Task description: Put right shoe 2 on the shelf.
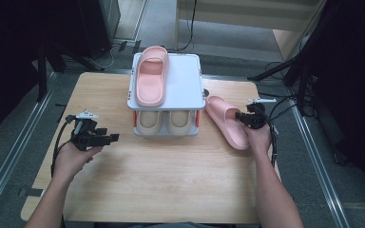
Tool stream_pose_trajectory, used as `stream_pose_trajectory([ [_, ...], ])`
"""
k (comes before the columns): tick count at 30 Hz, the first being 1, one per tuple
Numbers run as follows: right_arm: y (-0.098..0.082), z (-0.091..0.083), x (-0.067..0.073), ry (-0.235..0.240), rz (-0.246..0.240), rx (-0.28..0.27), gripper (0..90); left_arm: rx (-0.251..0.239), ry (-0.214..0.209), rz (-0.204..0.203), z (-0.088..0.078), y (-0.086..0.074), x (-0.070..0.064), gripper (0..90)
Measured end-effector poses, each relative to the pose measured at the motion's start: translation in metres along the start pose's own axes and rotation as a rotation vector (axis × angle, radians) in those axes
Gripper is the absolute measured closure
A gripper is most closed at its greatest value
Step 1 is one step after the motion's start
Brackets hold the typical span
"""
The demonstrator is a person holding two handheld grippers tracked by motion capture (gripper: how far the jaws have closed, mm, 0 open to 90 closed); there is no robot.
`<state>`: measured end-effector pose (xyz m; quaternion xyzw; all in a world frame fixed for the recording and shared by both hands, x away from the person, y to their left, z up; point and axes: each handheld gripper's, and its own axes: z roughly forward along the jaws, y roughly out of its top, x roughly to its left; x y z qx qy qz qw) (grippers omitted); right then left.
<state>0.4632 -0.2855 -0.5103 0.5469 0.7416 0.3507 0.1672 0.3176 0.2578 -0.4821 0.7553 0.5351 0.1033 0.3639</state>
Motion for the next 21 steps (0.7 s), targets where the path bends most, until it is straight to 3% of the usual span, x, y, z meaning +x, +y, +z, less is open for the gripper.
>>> stream_pose_trajectory([
  [11, 0.017, -0.015, 0.007, -0.058, 0.028, -0.028, 84.1, -0.006, -0.013, -0.007, 0.000, 0.001, -0.001, 38.5],
  [14, 0.026, -0.021, 0.009, -0.071, 0.011, -0.029, 84.1, -0.007, -0.019, -0.009, 0.001, 0.002, -0.001, 38.5],
  [17, 0.033, -0.027, 0.012, -0.083, -0.009, -0.071, 84.2, -0.001, -0.022, -0.009, 0.003, 0.003, -0.001, 38.5],
  [19, 0.039, -0.029, 0.012, -0.077, 0.009, -0.043, 84.2, 0.004, -0.021, -0.004, 0.004, 0.004, -0.002, 38.5],
  [21, 0.044, -0.032, 0.013, -0.093, -0.002, -0.045, 84.1, 0.004, -0.024, -0.002, 0.005, 0.005, -0.003, 38.6],
])
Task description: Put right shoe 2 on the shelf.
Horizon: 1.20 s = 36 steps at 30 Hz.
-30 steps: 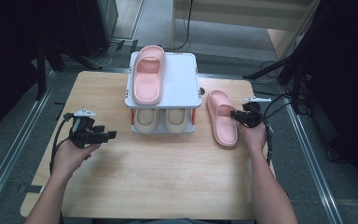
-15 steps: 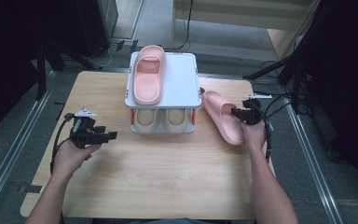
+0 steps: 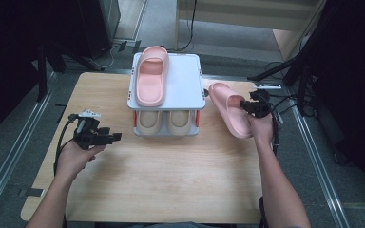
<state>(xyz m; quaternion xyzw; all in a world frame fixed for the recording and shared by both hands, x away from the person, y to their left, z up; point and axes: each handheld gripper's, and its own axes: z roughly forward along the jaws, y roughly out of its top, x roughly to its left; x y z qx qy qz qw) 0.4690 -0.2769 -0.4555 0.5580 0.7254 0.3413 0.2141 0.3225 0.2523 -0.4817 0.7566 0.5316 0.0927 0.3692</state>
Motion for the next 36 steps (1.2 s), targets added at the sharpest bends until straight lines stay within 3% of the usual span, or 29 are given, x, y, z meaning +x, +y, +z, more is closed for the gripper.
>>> stream_pose_trajectory([
  [2, 0.003, -0.002, -0.001, 0.004, 0.009, -0.017, 84.2, -0.002, -0.001, -0.001, 0.000, 0.001, -0.001, 38.6],
  [4, 0.008, -0.004, -0.002, 0.012, 0.040, 0.005, 84.2, 0.000, -0.005, 0.000, 0.001, 0.001, -0.001, 38.6],
  [8, 0.016, -0.009, -0.001, 0.000, 0.047, -0.010, 84.2, 0.004, -0.013, -0.001, 0.002, 0.002, 0.000, 38.6],
  [10, 0.022, -0.010, -0.002, 0.006, 0.061, 0.010, 84.2, 0.003, -0.022, -0.004, 0.002, 0.003, -0.001, 38.7],
  [18, 0.041, -0.016, 0.007, -0.009, 0.046, 0.008, 84.1, 0.001, -0.029, 0.000, 0.005, 0.009, 0.000, 38.9],
  [28, 0.061, -0.025, 0.023, -0.019, 0.037, 0.008, 83.8, 0.020, -0.006, 0.020, 0.013, 0.019, 0.004, 39.5],
  [32, 0.071, -0.028, 0.026, -0.033, 0.039, 0.014, 83.9, -0.014, -0.032, 0.005, 0.015, 0.022, 0.007, 39.8],
  [34, 0.076, -0.030, 0.029, -0.045, 0.030, 0.018, 83.8, 0.008, -0.027, 0.014, 0.017, 0.025, 0.008, 40.1],
  [36, 0.083, -0.031, 0.032, -0.047, 0.029, 0.016, 83.8, -0.002, -0.029, 0.022, 0.017, 0.026, 0.008, 40.3],
])
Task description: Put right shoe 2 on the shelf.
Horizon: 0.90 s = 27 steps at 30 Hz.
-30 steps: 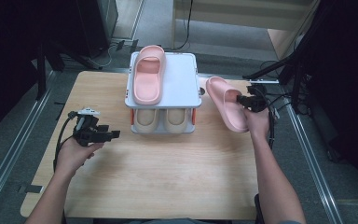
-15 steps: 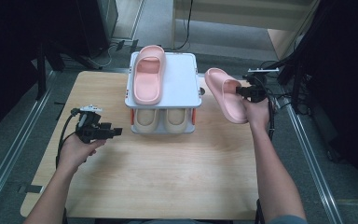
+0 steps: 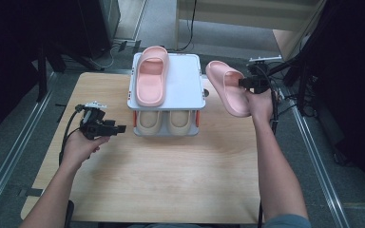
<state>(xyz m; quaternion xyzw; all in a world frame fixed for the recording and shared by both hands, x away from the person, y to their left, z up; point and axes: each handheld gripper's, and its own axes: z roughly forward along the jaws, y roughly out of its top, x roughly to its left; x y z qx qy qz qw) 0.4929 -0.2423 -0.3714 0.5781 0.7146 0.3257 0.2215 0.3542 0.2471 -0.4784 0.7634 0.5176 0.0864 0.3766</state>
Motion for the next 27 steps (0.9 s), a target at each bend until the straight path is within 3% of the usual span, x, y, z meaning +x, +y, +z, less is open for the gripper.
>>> stream_pose_trajectory([
  [5, 0.018, -0.007, 0.010, 0.003, 0.009, -0.013, 83.7, 0.000, -0.010, -0.006, 0.001, 0.002, 0.001, 40.4],
  [14, 0.045, -0.017, 0.038, 0.005, -0.036, -0.017, 83.5, -0.005, -0.021, 0.005, 0.002, 0.003, -0.002, 40.8],
  [27, 0.058, 0.004, 0.083, 0.057, -0.054, 0.017, 82.2, -0.015, -0.036, 0.014, 0.002, 0.003, -0.004, 40.9],
])
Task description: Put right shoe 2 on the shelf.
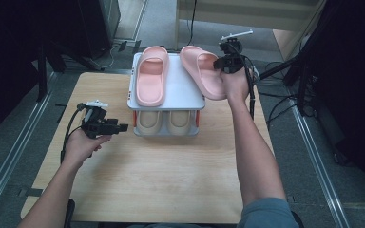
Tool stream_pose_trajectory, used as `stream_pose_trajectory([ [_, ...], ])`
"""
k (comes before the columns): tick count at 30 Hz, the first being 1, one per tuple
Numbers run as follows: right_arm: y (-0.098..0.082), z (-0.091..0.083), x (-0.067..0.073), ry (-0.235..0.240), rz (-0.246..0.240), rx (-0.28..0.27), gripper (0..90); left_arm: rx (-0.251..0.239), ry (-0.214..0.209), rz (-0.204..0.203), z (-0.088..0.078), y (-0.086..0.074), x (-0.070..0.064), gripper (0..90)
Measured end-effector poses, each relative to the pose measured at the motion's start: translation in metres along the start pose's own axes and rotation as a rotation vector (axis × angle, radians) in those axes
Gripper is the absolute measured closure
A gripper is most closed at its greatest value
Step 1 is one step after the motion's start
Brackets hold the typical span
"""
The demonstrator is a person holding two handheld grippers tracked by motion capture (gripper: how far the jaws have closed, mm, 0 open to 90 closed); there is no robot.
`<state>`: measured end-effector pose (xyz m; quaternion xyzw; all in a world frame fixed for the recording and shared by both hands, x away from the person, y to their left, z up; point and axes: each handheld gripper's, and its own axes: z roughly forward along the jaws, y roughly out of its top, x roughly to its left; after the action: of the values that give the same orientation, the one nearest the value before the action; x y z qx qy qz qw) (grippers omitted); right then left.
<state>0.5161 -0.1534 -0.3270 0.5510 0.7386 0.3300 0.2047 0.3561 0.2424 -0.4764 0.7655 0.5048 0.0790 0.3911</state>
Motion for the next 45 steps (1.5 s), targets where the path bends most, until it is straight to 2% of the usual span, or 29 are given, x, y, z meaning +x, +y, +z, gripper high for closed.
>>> stream_pose_trajectory([
  [3, 0.001, 0.007, 0.006, 0.013, 0.002, 0.008, 82.3, 0.004, 0.002, 0.006, 0.000, 0.000, -0.001, 41.0],
  [7, 0.005, 0.014, 0.014, 0.001, -0.010, 0.023, 82.2, 0.005, 0.004, 0.004, -0.002, -0.001, 0.000, 41.0],
  [12, 0.008, 0.020, 0.024, -0.008, -0.025, 0.022, 81.0, -0.001, 0.001, 0.003, -0.003, -0.002, 0.001, 40.8],
  [20, 0.010, 0.027, 0.039, 0.003, -0.038, 0.025, 78.9, -0.002, 0.002, -0.001, -0.004, -0.003, 0.002, 40.9],
  [27, 0.006, 0.025, 0.046, 0.020, -0.058, 0.023, 77.6, 0.004, 0.002, 0.000, -0.003, -0.003, 0.002, 40.9],
  [37, -0.010, 0.016, 0.049, 0.093, -0.039, -0.009, 73.2, 0.011, 0.004, 0.004, -0.002, -0.003, 0.001, 40.8],
  [45, -0.017, 0.010, 0.052, 0.116, -0.059, -0.017, 71.4, 0.017, 0.006, 0.008, -0.001, -0.003, 0.002, 40.8],
])
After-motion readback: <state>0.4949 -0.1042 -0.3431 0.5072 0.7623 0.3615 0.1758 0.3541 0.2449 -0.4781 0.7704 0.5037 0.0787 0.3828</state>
